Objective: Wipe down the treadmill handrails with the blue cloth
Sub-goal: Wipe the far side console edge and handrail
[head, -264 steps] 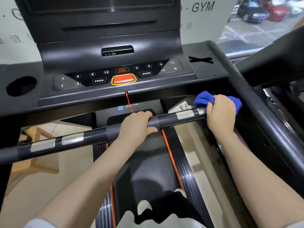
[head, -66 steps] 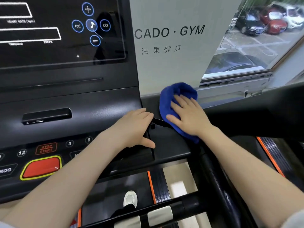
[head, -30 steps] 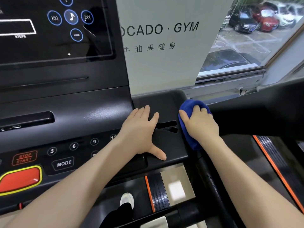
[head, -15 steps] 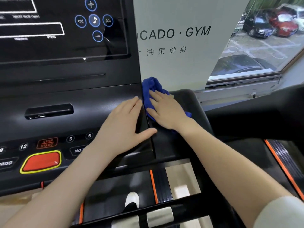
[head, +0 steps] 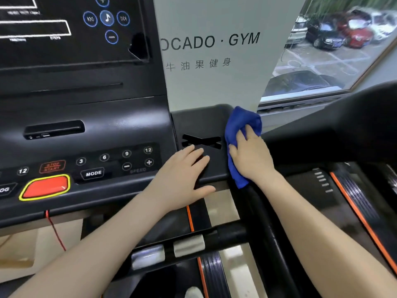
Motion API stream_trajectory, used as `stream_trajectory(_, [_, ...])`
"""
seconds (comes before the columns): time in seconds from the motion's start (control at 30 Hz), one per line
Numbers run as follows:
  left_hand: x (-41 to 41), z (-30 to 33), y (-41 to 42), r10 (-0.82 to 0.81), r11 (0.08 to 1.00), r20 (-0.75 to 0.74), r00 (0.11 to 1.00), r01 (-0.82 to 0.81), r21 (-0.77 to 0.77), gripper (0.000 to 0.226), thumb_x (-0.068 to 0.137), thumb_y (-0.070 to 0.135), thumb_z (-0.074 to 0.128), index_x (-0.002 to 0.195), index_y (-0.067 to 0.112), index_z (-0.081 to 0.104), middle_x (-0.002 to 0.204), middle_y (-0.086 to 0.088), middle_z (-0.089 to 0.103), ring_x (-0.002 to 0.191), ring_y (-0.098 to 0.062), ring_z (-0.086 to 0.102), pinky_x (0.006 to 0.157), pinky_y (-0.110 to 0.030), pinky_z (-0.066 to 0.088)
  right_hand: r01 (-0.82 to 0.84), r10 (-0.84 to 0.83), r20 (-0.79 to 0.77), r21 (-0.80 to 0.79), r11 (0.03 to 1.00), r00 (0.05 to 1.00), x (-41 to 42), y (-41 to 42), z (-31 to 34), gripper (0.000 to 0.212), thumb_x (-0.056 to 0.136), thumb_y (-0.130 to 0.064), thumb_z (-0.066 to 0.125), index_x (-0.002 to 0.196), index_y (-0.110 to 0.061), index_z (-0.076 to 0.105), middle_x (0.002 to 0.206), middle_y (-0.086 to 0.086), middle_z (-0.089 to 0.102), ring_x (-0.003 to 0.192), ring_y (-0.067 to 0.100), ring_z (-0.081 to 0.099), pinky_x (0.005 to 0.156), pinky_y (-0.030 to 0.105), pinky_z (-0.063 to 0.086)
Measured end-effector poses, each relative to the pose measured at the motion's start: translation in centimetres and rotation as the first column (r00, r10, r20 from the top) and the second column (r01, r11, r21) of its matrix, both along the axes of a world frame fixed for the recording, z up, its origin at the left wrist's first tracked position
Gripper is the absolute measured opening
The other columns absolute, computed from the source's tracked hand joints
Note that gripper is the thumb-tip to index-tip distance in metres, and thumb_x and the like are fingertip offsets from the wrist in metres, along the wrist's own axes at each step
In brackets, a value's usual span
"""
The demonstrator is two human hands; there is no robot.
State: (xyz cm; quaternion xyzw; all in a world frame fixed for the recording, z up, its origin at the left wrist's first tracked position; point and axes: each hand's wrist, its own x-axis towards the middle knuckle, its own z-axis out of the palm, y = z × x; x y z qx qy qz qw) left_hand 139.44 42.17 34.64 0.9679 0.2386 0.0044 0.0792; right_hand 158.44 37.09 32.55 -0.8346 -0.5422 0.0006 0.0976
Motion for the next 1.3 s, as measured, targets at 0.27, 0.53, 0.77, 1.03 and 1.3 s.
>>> stream_trajectory(0.27, [0.4,-1.5,-1.4,0.048,0.992,-0.038,0.998,-0.043,0.122,0.072,0.065,0.040,0.080,0.120,0.000,0.059,0.125,-0.026,0.059,0.112,-0.039,0.060,0.096,-0.052,0.043,-0.240,0.247,0.105,-0.080,0.968,0.963,-2.1,-8.8,-1.8,0.054,0.090,-0.034,0.033,0.130,-0.003,0.052,0.137,0.021,0.049,0.127,0.041,0.044,0.103,0.052,0.038])
stream_trajectory(0.53, [-1.2,-0.9,-1.0,0.142,0.988,0.087,0.986,-0.147,0.050,0.071,0.089,0.050,0.048,0.145,0.012,0.027,0.157,-0.013,0.014,0.145,-0.028,0.012,0.118,-0.036,0.007,-0.109,0.112,0.041,-0.057,0.992,0.993,-0.2,-2.2,-0.6,0.065,0.090,-0.043,0.012,0.143,-0.012,0.031,0.151,0.017,0.029,0.137,0.035,0.028,0.110,0.047,0.029])
stream_trajectory(0.77, [-3.5,-0.5,1.9,0.306,0.949,0.126,0.944,-0.313,0.040,0.082,0.086,0.060,0.039,0.142,0.002,0.031,0.153,-0.018,0.025,0.143,-0.031,0.020,0.117,-0.038,0.013,-0.368,0.381,0.074,-0.144,0.919,0.922,-3.2,2.4,0.0,0.053,0.100,-0.039,0.026,0.148,-0.021,0.018,0.157,0.001,0.016,0.145,0.021,0.010,0.116,0.040,0.007])
stream_trajectory(1.03, [-4.1,-0.6,3.6,0.248,0.967,0.098,0.964,-0.252,0.033,0.102,0.069,0.072,0.010,0.145,0.005,0.024,0.156,-0.011,0.020,0.146,-0.023,0.007,0.112,-0.029,-0.005,-0.373,0.386,0.045,-0.182,0.910,0.921,-3.4,11.6,0.1,0.054,0.100,-0.036,0.024,0.149,-0.015,0.015,0.158,0.004,0.013,0.145,0.021,0.008,0.117,0.041,0.005])
stream_trajectory(1.3, [-4.0,-0.4,3.2,0.264,0.962,0.034,0.964,-0.266,0.055,0.095,0.082,0.071,0.029,0.148,0.005,0.010,0.159,-0.009,0.005,0.146,-0.021,-0.005,0.116,-0.030,-0.005,-0.087,0.086,0.067,0.014,0.996,0.994,-1.8,9.3,-0.6,0.053,0.091,-0.031,0.022,0.136,-0.007,0.040,0.139,0.017,0.043,0.129,0.033,0.038,0.107,0.045,0.027])
